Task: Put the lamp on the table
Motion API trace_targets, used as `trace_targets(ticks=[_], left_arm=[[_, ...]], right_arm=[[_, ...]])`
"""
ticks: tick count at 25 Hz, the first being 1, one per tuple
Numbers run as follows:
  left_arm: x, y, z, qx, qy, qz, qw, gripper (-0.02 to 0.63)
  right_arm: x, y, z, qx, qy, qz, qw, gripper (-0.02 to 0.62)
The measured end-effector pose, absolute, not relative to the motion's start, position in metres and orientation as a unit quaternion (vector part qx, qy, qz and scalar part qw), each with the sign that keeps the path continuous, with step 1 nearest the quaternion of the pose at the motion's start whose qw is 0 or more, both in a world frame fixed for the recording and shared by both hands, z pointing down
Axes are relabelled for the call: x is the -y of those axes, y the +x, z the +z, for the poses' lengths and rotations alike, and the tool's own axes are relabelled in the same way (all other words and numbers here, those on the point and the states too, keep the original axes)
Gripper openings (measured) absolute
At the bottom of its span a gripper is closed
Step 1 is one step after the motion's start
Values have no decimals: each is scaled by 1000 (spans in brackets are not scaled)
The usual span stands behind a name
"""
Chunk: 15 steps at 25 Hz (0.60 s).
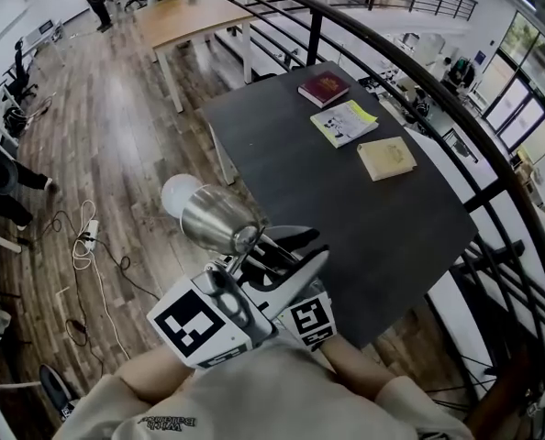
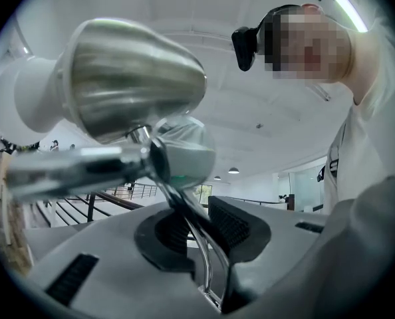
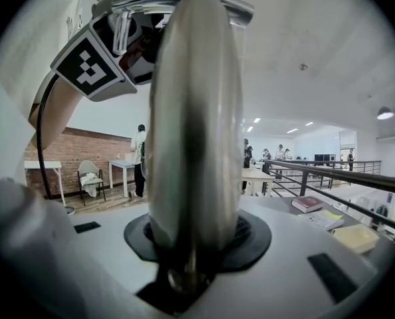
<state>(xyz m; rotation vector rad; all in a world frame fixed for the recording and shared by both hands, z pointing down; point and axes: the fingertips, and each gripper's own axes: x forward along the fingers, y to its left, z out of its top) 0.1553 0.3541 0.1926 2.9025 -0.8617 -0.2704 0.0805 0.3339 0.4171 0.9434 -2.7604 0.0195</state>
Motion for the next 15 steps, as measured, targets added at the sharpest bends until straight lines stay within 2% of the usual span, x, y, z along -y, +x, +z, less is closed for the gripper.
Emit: trace_targets(ticks=[6, 15], left_arm=[[-339, 171, 194, 287, 954, -82, 22, 78], [-324, 181, 193, 298, 952, -73, 9, 81]], right_arm=[[-317, 95, 453, 948, 298, 12, 114, 129], [-297, 99, 416, 954, 285, -15, 91, 130]])
